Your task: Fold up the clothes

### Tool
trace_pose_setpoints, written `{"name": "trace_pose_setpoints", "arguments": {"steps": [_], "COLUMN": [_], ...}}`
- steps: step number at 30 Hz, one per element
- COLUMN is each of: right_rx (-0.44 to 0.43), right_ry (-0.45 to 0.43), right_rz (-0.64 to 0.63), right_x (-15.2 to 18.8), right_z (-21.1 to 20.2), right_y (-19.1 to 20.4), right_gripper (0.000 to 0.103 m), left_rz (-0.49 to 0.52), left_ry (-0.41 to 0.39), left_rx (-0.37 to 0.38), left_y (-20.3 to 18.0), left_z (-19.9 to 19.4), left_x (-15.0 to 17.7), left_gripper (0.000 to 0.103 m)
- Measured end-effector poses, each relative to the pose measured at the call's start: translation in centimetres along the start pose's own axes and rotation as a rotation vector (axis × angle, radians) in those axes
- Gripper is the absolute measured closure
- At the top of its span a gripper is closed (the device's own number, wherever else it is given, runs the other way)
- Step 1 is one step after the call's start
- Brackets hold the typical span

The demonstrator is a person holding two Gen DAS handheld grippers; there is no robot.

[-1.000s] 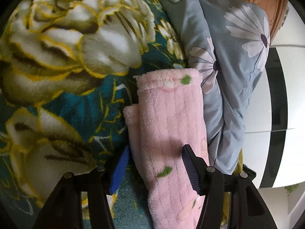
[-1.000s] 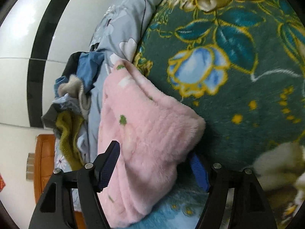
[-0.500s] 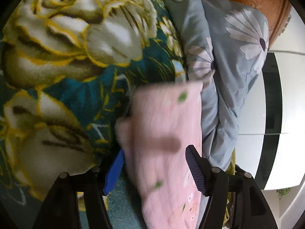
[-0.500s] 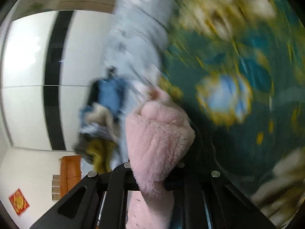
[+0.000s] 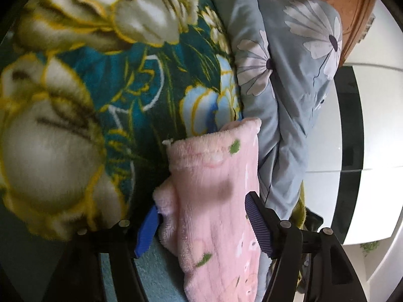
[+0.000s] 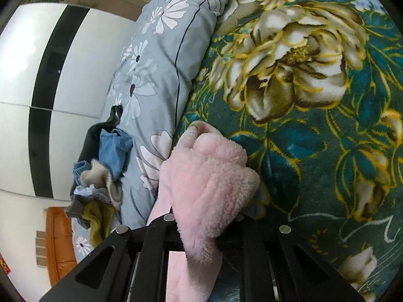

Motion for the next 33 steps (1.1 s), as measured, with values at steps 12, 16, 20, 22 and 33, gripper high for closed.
{"name": "trace_pose_setpoints", "arguments": {"steps": [12,16,20,22,33], "right_rx": [-0.016,-0.087,-0.076,-0.029,-0.003], "right_ry": [0.015,0.020,0.031,0.047,0.133], "right_rz": [-0.025,-0.039,-0.092,-0.072,-0.036], "right_x": [0.6,1.4,3.1,3.7,6.7], "right_z": [-2.0,-4.2,-6.9,-7.1,-6.6], "right_y": [3.0,5.3,4.1,1.6,-3.3], "right_gripper": [0.090,0.090,0.090,0.090,0.078], "left_rz": [-0.038,0.044,0.117,0.103,0.245], "left_ry": [-0.057,-0.052,-0.051,-0.016,-0.005], "left_rx": [-0.036,-0.004,-0.088,-0.151,-0.220], "left_y": [-3.1,-5.9,-3.5,-0.6,-4.4], "left_z": [-2.9,-6.5,-9.3,-9.3,-8.8], "left_x": [-1.4,-1.7,-1.6,-1.5,-0.3], "left_gripper": [0.091,0.092,0.092,0.092,0.091]}}
Point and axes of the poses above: each gripper's, at about its wrist camera, not at the fingertips, and z roughly the way its jaws point, y to its left, x to its underside, the point moved 10 cm from there along z, roughly the way its jaws point, and after that the axes turned 1 degree about -z, right-handed, at the moved point
